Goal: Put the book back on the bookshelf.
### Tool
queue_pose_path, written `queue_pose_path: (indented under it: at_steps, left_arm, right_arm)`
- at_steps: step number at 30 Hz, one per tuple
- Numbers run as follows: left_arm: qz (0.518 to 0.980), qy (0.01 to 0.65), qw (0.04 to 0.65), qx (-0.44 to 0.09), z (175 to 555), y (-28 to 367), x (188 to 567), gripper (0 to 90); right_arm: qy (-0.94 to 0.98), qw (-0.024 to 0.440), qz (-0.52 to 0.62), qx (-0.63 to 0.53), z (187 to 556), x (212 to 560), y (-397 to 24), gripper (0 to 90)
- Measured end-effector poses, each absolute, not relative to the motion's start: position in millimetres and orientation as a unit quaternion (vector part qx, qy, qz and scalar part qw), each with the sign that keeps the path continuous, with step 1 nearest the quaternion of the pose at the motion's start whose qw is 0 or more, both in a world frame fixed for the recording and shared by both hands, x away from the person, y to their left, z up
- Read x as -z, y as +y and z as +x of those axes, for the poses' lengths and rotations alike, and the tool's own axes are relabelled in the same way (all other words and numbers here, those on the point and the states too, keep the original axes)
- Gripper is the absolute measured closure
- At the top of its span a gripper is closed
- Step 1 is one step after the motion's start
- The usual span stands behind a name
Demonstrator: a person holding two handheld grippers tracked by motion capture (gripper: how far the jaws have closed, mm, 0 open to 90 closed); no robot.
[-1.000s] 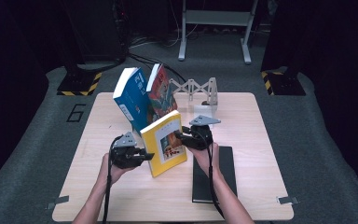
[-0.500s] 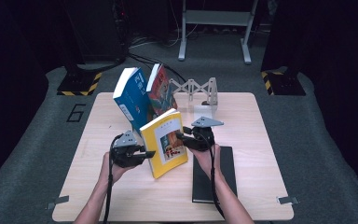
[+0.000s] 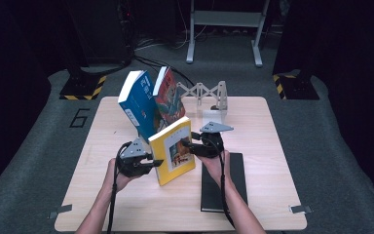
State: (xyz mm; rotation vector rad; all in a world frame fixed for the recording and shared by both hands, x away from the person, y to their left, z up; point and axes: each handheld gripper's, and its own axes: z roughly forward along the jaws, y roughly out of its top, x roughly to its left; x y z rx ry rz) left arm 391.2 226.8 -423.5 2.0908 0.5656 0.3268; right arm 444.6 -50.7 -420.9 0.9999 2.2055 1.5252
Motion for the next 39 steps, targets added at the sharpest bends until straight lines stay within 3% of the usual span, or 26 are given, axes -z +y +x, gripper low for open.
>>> queue_pose_path:
  at_steps: [20,39]
  left_arm:
    - [0.841,0.256,0.461,-0.122,399,226,419,72.1]
    - [0.834,0.275,0.465,-0.114,399,226,420,73.3]
  right_arm:
    - [0.771,0.141,0.329,-0.526,440,420,-48,53.2]
    - [0.788,0.154,0.379,-0.461,437,439,-87,35.2]
